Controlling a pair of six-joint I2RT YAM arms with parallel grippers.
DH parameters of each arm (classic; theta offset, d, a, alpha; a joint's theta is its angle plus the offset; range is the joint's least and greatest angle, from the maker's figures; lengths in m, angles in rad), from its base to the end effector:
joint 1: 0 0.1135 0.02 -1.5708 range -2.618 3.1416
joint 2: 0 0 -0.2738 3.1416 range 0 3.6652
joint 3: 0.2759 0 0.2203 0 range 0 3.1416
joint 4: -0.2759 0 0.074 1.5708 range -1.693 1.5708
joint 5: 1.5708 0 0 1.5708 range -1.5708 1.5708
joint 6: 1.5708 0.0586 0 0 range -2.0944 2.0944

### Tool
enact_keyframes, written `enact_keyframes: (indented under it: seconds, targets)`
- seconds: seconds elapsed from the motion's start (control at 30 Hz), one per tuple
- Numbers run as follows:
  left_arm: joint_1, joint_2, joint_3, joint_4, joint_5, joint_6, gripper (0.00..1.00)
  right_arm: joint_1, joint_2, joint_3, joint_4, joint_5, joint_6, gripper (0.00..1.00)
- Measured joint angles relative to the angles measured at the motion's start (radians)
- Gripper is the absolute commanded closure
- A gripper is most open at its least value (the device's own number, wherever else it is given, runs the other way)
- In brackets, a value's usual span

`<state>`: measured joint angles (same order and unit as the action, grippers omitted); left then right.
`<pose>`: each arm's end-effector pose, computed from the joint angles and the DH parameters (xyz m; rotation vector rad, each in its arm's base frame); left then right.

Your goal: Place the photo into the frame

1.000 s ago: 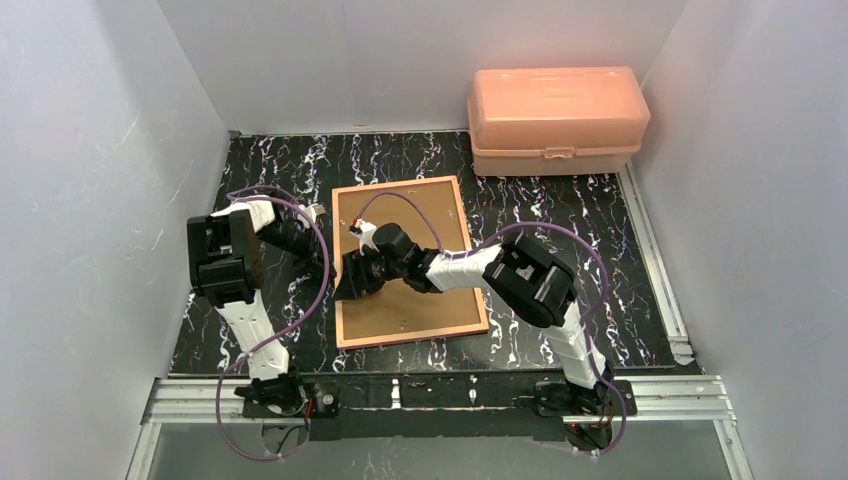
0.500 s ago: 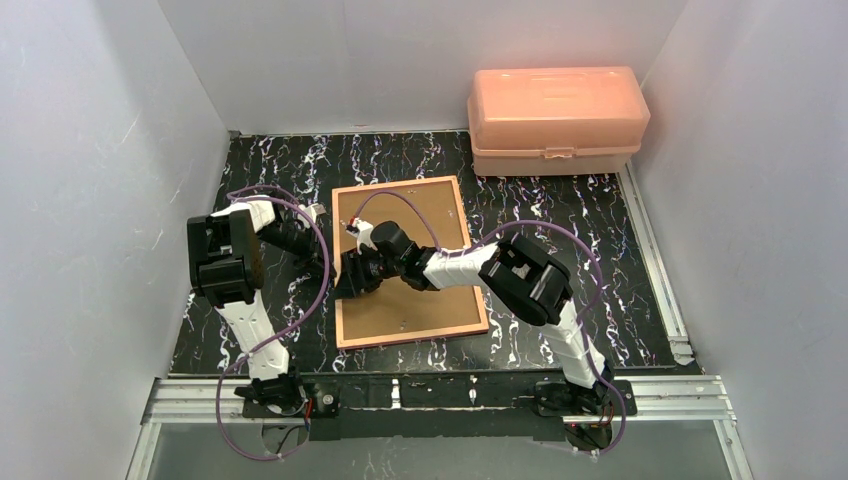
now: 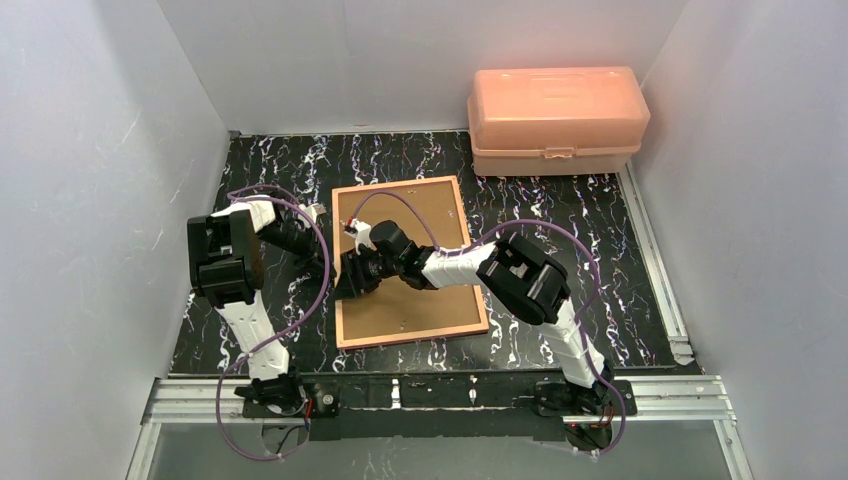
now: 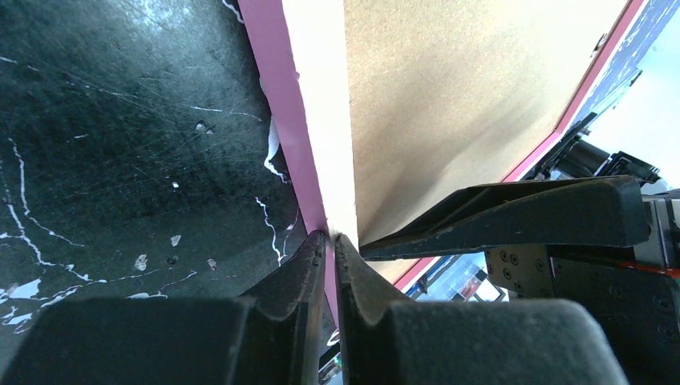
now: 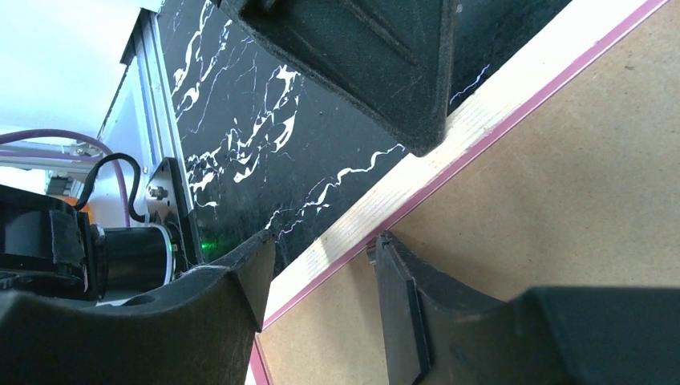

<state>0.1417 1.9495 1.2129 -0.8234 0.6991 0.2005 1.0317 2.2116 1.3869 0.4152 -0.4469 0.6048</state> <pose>0.3220 0.0078 0.1511 0.0890 2.8368 -1.0169 0.2288 0.4318 0.1676 -0.8018 2.1209 1.4224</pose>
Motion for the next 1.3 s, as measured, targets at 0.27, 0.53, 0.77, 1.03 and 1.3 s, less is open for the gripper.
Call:
enact_keyframes:
  seconds: [0.27, 0.53, 0.77, 1.03, 1.3]
  targets:
    - [0.000, -0.002, 0.000, 0.000, -0.004, -0.003, 0.92, 0.000, 0.001, 0.002, -0.001, -0.014, 0.000, 0.43]
    - [-0.001, -0.010, 0.002, 0.000, -0.014, -0.003, 0.92, -0.021, 0.000, 0.057, -0.050, -0.040, 0.000, 0.33]
    - [0.004, -0.011, 0.070, 0.001, -0.033, -0.013, 0.92, -0.129, -0.039, 0.119, -0.064, -0.031, -0.003, 0.28]
    - [0.026, -0.005, 0.138, 0.023, -0.014, -0.045, 0.92, -0.211, -0.068, 0.119, -0.074, 0.039, 0.007, 0.27]
    - [0.027, 0.047, 0.131, 0.060, 0.002, -0.046, 0.88, -0.216, -0.003, 0.223, -0.129, 0.084, 0.002, 0.27]
